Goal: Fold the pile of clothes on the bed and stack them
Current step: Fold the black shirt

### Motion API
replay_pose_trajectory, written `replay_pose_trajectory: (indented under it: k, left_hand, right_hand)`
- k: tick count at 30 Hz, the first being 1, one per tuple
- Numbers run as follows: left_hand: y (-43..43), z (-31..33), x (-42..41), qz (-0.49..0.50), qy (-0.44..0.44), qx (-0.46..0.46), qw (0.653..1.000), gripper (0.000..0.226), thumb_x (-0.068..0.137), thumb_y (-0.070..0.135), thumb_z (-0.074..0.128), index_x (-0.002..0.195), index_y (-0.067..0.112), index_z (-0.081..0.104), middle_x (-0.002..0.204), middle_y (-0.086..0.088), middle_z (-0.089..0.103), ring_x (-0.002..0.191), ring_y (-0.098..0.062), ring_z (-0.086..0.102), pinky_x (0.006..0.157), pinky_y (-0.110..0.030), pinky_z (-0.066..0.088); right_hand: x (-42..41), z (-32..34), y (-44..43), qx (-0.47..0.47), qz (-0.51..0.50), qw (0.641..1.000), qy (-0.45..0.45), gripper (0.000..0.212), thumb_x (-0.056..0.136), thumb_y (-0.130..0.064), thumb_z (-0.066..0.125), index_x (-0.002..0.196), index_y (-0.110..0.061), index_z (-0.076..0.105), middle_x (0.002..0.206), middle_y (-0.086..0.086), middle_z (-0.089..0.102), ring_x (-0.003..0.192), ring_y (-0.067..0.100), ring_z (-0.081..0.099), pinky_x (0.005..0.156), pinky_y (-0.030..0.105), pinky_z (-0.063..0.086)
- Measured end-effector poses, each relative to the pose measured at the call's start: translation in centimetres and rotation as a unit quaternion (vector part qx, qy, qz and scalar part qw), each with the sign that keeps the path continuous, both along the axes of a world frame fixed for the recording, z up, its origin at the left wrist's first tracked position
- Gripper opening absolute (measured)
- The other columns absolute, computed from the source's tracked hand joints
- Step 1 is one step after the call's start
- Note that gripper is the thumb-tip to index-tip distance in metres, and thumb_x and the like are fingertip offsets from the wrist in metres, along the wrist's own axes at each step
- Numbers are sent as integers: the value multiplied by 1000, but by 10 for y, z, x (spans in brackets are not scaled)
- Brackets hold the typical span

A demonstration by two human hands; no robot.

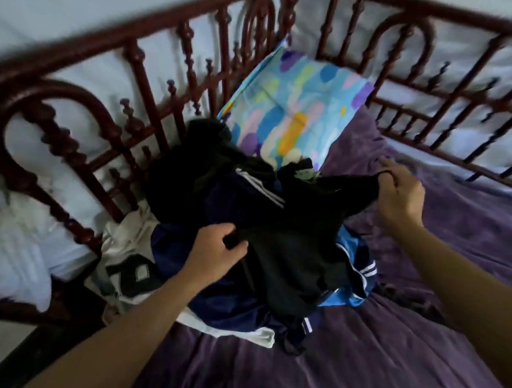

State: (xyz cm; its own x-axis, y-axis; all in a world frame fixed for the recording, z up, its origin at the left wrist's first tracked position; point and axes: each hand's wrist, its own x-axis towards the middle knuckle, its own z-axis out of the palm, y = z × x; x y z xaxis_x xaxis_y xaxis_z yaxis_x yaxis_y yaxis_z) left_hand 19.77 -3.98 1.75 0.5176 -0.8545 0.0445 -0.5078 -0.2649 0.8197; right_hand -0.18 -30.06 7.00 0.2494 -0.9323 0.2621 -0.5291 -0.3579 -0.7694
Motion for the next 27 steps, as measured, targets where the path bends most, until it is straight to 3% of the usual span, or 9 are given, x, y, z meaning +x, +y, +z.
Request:
replay_pose_trajectory:
  k: [2, 4, 7, 10, 12, 15, 18, 22, 27]
  left_hand:
    - [-3, 42, -5, 22, 9, -35, 999, 33, 81, 11, 71, 58, 18, 48, 52, 10, 52, 50, -2, 47, 51, -17, 36]
    - [-1, 81, -16, 33, -5, -75, 997, 35, 80, 8, 71, 58, 22, 47, 52, 12, 51, 49, 0, 45, 50, -15, 36]
    - [3, 135, -30, 35, -47, -118, 991, 22, 82, 8, 70, 69, 8, 53, 59, 7, 51, 52, -2, 45, 52, -20, 38]
    - [8, 187, -39, 35, -114, -154, 981, 22, 83, 12, 69, 72, 13, 50, 63, 5, 51, 54, 1, 49, 49, -13, 34]
    - [10, 221, -43, 40, -165, -173, 970, 29, 83, 13, 69, 70, 23, 46, 63, 9, 48, 55, 5, 49, 49, -11, 33]
    - [14, 265, -44, 51, -242, -182, 952, 25, 81, 16, 73, 77, 17, 48, 66, 8, 51, 60, -3, 49, 54, -20, 31]
    - [22, 294, -41, 13, -324, -183, 928, 27, 79, 14, 74, 88, 12, 49, 72, -1, 55, 69, -23, 57, 61, -27, 36]
    - [27, 314, -33, 3, -319, -186, 929, 56, 77, 14, 76, 124, 15, 47, 74, -5, 58, 76, -30, 57, 73, -35, 43]
    - [2, 312, -36, -8, -285, -172, 943, 21, 84, 21, 69, 88, 0, 69, 75, -20, 65, 75, -29, 62, 66, -30, 37]
  right_hand:
    - [-11, 40, 0, 16, -15, 998, -54, 31, 88, -16, 44, 100, -4, 69, 99, 12, 68, 90, 20, 59, 75, 30, 45]
    - [-24, 75, 2, 27, -16, 995, -92, 29, 86, -16, 40, 88, 2, 62, 78, 12, 57, 73, 19, 50, 60, 32, 39]
    - [-47, 121, 10, -15, -25, 995, -95, 24, 89, -11, 37, 80, 1, 55, 72, 12, 52, 71, 22, 47, 59, 34, 34]
    - [-77, 166, 32, -86, -5, 993, -80, 25, 88, -20, 34, 64, -17, 42, 62, -1, 42, 69, 24, 44, 58, 36, 27]
    - [-101, 194, 49, -136, 23, 988, -67, 28, 86, -36, 37, 64, -20, 42, 61, -4, 44, 66, 25, 46, 56, 35, 29]
    - [-133, 234, 77, -191, 75, 979, -14, 49, 79, -66, 59, 68, -20, 47, 60, -6, 50, 58, 15, 50, 52, 33, 36]
    - [-156, 263, 108, -200, 125, 972, 24, 50, 71, -59, 73, 58, -19, 45, 52, -7, 45, 49, 1, 44, 48, 24, 32]
    - [-173, 274, 152, -202, 121, 972, 15, 44, 86, -41, 68, 57, -11, 53, 51, -1, 45, 45, 2, 40, 46, 18, 29]
    - [-203, 268, 201, -144, 92, 984, -47, 42, 91, -38, 62, 60, -11, 55, 50, -8, 44, 43, 1, 41, 42, 17, 30]
